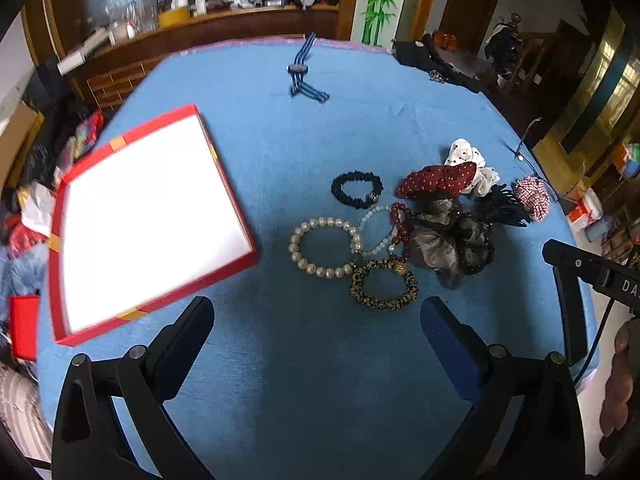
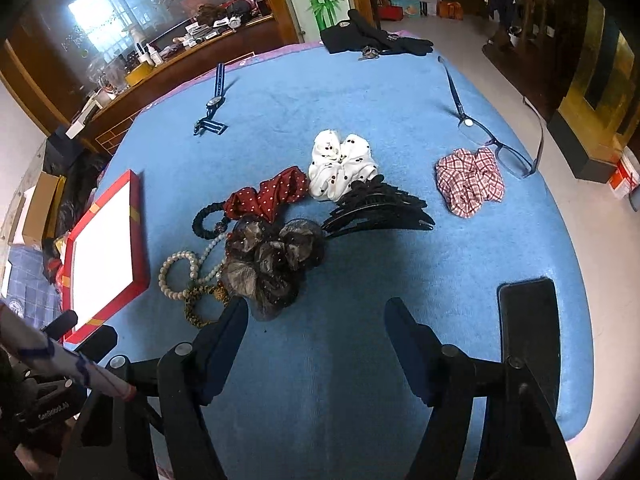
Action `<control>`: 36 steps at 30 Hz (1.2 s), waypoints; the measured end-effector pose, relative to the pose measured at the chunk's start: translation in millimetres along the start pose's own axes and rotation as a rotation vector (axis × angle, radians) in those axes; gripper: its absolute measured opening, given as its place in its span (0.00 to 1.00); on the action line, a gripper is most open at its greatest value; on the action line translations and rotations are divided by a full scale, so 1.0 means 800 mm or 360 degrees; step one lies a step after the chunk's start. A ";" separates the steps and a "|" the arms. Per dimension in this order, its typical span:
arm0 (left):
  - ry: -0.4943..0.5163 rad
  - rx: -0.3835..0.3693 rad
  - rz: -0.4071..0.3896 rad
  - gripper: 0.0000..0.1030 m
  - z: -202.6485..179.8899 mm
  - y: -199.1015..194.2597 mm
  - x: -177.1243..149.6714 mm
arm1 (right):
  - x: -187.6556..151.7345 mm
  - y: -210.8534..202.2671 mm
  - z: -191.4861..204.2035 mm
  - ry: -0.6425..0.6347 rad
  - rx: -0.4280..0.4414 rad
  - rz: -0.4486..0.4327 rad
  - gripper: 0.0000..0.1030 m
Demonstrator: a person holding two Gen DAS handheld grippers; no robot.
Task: Organize jewelry
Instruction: 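Grasp the grey sheer scrunchie with the right tool while the left tool grasps the leopard-print bracelet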
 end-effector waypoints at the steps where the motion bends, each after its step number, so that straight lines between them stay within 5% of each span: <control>1: -0.0019 -0.0007 0.0009 0.99 0.002 0.003 -0.001 | 0.000 0.002 0.000 0.0002 0.0005 0.0005 0.73; 22: -0.0042 0.0000 0.0056 0.94 0.007 0.026 -0.012 | -0.016 0.100 0.041 -0.0015 0.0173 0.0189 0.72; 25: -0.0040 -0.0005 0.0062 0.94 0.006 0.027 -0.012 | -0.020 0.110 0.037 -0.0019 0.0142 0.0222 0.61; 28: -0.0031 -0.0019 0.0079 0.94 0.000 0.033 -0.013 | -0.026 0.114 0.031 -0.0022 0.0122 0.0250 0.26; 36: -0.0001 -0.0099 0.0161 0.94 -0.030 0.061 -0.022 | -0.023 0.097 0.017 -0.0020 0.0119 0.0189 0.16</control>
Point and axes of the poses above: each gripper's, at about its wrist camera, not at the fingertips, and y roughly the way its jaws point, z to its left, x to its top, the point moved 9 cm from there along y, roughly the way its jaws point, and after that the axes turned 14 degrees about -z, right-handed, at the moved point
